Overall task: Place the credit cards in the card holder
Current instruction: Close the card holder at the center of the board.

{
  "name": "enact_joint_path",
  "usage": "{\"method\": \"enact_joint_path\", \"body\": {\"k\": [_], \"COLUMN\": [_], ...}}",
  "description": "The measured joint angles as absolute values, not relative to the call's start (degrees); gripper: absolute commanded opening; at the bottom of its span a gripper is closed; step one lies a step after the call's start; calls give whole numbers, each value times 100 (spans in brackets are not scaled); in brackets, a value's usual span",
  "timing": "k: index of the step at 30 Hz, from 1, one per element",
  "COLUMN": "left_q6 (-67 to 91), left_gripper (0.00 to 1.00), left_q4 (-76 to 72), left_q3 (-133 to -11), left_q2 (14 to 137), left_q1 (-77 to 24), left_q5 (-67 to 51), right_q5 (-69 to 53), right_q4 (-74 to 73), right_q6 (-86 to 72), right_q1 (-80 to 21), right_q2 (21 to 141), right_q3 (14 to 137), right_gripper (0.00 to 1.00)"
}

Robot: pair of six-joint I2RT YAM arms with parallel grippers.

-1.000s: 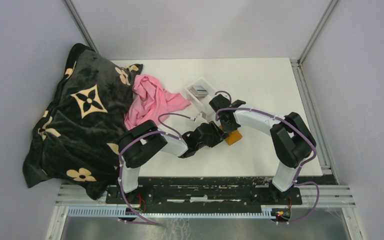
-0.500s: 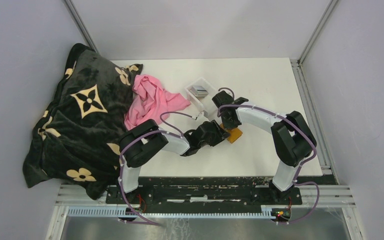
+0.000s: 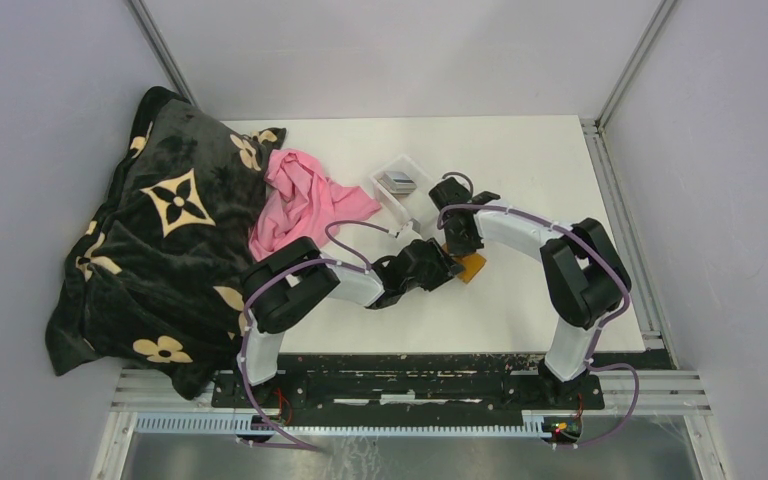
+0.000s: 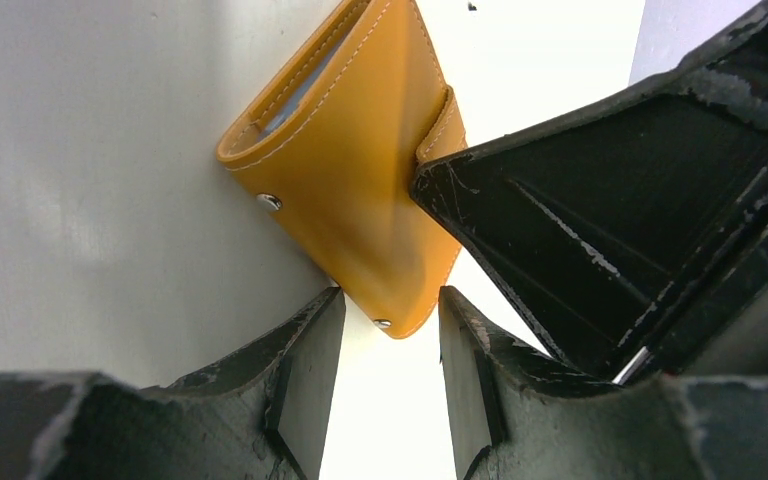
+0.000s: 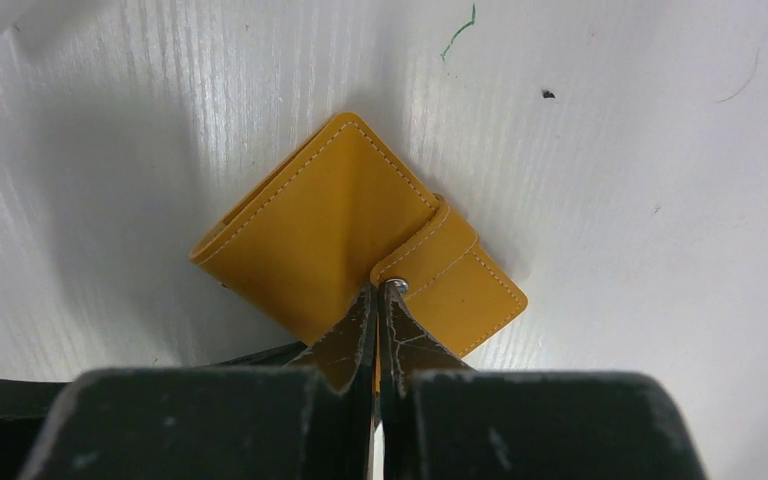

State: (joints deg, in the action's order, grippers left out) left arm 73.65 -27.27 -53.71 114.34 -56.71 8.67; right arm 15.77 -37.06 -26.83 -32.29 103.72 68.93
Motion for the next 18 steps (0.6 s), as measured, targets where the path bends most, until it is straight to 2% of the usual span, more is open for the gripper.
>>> {"method": "enact_joint_path", "body": {"k": [18], "left_q6": [7365], "left_gripper": [51], "left_q4": [-2641], "left_q3": [-5389], "left_q2": [11452], "left_q1": [-5671], "left_q5": [858], "right_q5": [812], "right_q4": [-3474], "right_q6": [-3343], "right_q1": [-2569], "right_q2": [10613], "right_q3": [7100], "right_gripper": [1]}}
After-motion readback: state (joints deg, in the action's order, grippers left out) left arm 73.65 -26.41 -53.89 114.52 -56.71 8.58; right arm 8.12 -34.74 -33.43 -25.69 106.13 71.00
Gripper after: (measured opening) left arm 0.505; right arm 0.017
